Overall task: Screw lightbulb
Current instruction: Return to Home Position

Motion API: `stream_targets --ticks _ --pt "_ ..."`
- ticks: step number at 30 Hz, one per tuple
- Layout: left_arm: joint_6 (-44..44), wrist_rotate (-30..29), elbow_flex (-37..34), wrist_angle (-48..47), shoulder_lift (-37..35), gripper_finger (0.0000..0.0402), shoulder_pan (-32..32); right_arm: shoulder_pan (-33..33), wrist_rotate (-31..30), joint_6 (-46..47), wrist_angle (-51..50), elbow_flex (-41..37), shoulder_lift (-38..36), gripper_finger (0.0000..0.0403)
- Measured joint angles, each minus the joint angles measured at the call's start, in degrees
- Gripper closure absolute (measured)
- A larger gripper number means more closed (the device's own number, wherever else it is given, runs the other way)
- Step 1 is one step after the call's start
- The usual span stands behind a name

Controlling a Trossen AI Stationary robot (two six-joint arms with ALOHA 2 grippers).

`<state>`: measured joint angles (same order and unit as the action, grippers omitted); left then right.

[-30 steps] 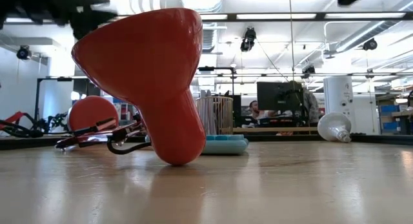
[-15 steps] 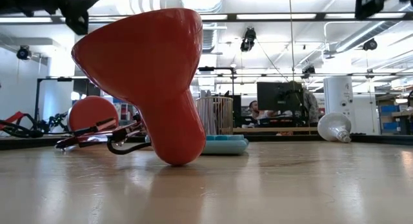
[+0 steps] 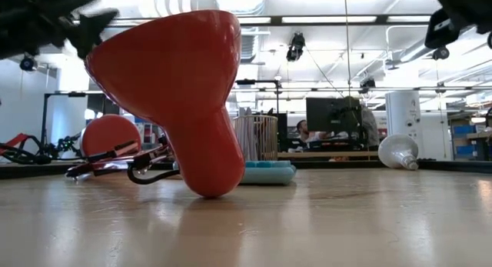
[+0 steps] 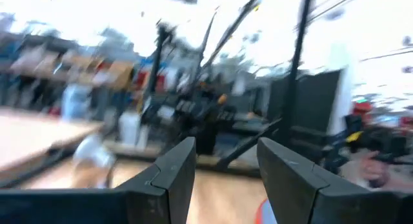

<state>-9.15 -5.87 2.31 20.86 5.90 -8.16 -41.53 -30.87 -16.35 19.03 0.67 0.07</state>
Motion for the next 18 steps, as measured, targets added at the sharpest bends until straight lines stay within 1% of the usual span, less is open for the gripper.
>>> stream_targets --ticks 3,5,7,9,11,13,15,17,18 --pt "3.11 4.12 -0.25 -1.13 -6.08 0.0244 0.32 -0.14 1.27 2.6 -0.95 -0.14 0.27 0.0385" --pt "4.14 5.74 0.15 -2.13 -5.84 0.0244 0.79 -0.23 1.5 4.52 -2.18 -0.2 0.01 0.0385" --pt "3.21 8.07 0.82 -4.52 -5.44 0.0244 1.31 -0.2 2.36 5.97 -2.61 -0.14 0.35 0.0385" --pt "1.86 8.81 0.67 -5.87 -5.59 0.0244 1.81 -0.2 2.58 6.92 -4.11 -0.18 0.6 0.0385" --pt "0.67 10.52 -1.14 -4.09 -5.95 0.0244 2.72 -0.2 2.61 8.2 -5.24 -0.2 0.72 0.0385" --pt "0.28 14.3 -1.71 -1.17 -5.65 0.0244 4.06 -0.14 1.01 9.22 -5.09 -0.1 1.28 0.0385" --pt "-0.69 17.18 -1.65 -0.37 -4.73 0.0244 6.04 -0.09 -2.1 8.58 -5.58 -0.19 1.27 0.0385" --pt "-1.07 20.8 -1.73 -1.16 -4.59 0.0244 8.09 -0.09 -5.95 5.03 -6.59 -0.12 1.08 0.0385" --pt "-1.04 21.67 -1.73 -0.81 -4.32 0.0244 9.1 -0.07 -7.02 4.56 -6.75 -0.12 1.11 0.0385"
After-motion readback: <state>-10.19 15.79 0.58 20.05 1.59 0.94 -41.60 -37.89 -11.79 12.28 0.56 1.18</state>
